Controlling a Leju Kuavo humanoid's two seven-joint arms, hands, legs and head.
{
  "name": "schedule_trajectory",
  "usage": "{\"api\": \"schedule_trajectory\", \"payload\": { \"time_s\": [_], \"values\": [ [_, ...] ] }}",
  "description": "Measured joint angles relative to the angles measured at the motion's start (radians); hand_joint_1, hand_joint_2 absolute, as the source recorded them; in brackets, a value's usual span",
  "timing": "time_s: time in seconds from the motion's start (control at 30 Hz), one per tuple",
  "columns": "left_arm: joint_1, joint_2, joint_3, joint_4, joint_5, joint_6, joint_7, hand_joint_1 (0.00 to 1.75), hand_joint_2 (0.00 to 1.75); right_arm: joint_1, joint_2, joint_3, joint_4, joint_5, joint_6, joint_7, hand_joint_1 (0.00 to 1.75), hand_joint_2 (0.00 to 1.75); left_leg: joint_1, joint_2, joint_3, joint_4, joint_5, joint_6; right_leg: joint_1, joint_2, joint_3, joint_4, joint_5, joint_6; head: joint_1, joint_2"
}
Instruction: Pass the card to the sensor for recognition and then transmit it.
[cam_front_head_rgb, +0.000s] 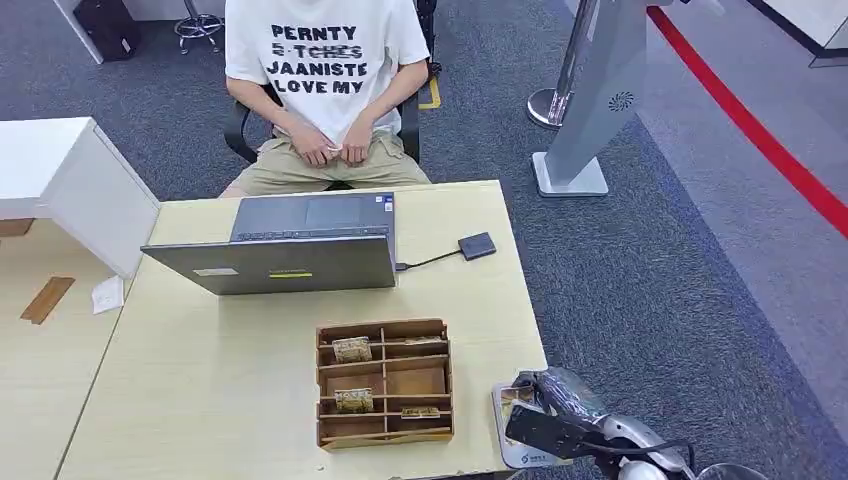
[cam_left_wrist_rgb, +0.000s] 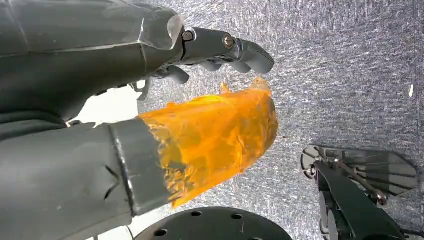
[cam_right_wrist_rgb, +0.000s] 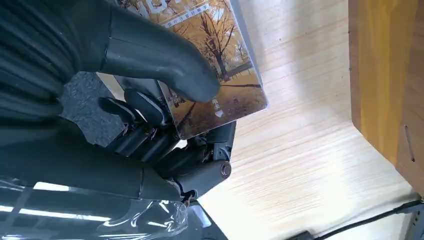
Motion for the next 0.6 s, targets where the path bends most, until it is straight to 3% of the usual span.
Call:
{"api": "schedule_trajectory", "payload": {
  "time_s": [0.6],
  "values": [
    [0.0, 0.0, 0.0, 0.0, 0.0, 0.001, -0.001, 0.0, 0.0, 0.005, 0.0, 0.001, 0.0, -0.002, -0.01, 0.0, 1.75, 1.75, 0.0, 0.0, 0.0, 0.0, 0.0, 0.0, 0.0, 0.0, 0.0, 0.0, 0.0, 0.0, 0.0, 0.0]
  ]
}}
